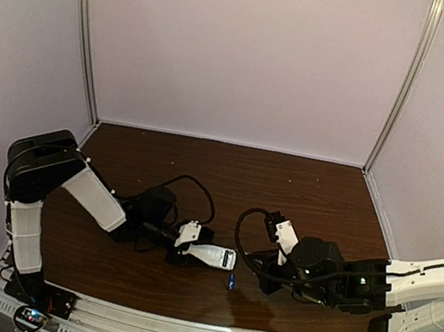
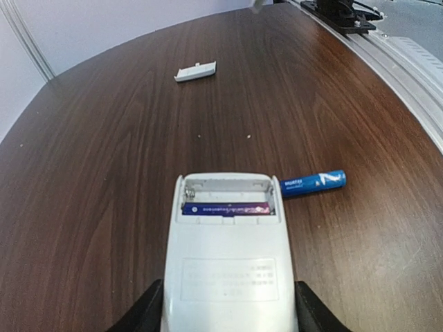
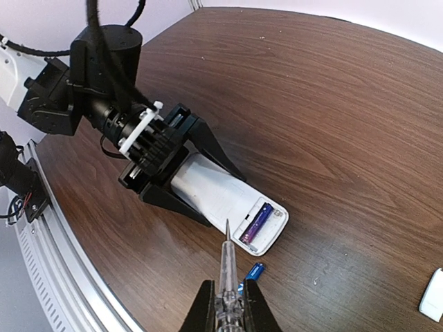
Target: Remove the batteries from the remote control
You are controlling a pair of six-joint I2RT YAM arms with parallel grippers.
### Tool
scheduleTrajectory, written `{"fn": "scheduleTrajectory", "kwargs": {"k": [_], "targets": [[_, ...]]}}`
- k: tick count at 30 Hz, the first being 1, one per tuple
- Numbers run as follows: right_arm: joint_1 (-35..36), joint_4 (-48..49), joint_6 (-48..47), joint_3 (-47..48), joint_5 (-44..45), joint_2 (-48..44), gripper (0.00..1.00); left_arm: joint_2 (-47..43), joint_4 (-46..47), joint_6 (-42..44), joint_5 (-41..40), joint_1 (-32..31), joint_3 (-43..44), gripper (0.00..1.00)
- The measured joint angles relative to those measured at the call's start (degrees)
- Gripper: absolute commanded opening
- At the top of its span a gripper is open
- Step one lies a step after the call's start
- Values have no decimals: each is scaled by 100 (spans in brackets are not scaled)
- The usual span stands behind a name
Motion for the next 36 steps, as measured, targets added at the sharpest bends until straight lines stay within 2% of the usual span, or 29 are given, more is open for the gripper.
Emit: {"fn": "scheduleTrajectory", "kwargs": {"k": [5, 9, 19, 29, 36], "targets": [[-9, -50, -46, 0, -15, -125, 0, -240, 754, 48, -503, -278, -358, 8], [-11, -111, -116, 0, -55, -321, 0, -317, 1213, 142, -669, -376, -577, 0], [-17, -111, -131, -160, -122, -719, 0, -332, 2083, 577, -1388, -382, -850, 0], [-153, -59, -142, -317, -59, -706, 0, -546, 1974, 686, -1902, -382, -826, 0], [-352, 232, -282, -330, -323, -463, 0, -627, 1567, 691, -1753, -382, -756, 0]]}}
